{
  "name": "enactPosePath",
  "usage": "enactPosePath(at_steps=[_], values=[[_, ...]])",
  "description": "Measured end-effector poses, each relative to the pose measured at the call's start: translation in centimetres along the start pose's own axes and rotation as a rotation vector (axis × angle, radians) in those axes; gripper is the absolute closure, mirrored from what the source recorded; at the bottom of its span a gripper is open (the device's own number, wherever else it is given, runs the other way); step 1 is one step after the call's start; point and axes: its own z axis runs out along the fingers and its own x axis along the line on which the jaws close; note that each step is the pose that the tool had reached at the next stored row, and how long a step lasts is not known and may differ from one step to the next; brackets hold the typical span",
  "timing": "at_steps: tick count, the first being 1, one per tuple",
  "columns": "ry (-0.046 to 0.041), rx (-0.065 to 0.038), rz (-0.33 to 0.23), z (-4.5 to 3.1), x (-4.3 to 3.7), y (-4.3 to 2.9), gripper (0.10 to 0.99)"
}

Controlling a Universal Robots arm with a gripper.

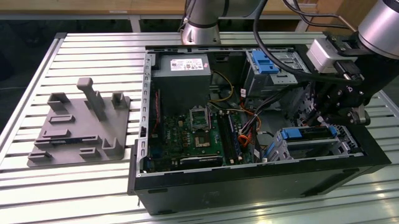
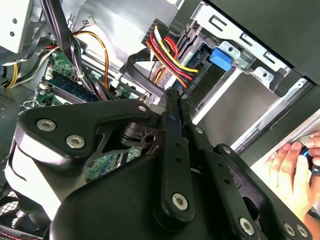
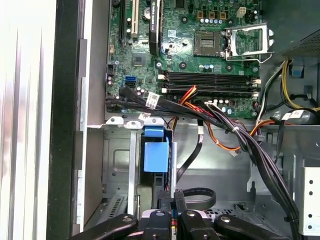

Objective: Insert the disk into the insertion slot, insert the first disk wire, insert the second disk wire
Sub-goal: 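Insert the second disk wire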

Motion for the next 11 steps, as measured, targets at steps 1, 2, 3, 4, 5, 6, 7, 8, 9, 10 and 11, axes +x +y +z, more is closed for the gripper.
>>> enactPosePath(at_steps=[1, 2, 3, 4, 5, 6, 7, 8, 9, 10, 11], values=[[0.0000, 0.000, 0.000, 0.01, 0.05, 0.00, 0.937], [-0.0001, 0.000, 0.000, 0.03, 0.09, 0.00, 0.937], [-0.0002, 0.000, 0.000, 0.06, 0.10, -0.01, 0.937], [0.0000, 0.000, 0.000, 0.07, 0.11, -0.01, 0.937], [0.0003, 0.000, 0.000, 0.09, 0.12, -0.01, 0.937], [0.0002, 0.000, 0.000, 0.11, 0.14, -0.01, 0.937], [0.0001, 0.000, 0.000, 0.14, 0.14, -0.01, 0.937], [0.0001, 0.000, 0.000, 0.16, 0.16, -0.01, 0.937], [-0.0001, 0.000, 0.000, 0.18, 0.19, -0.01, 0.937], [0.0000, 0.000, 0.000, 0.20, 0.22, -0.01, 0.937], [0.0001, 0.000, 0.000, 0.21, 0.26, -0.02, 0.937]])
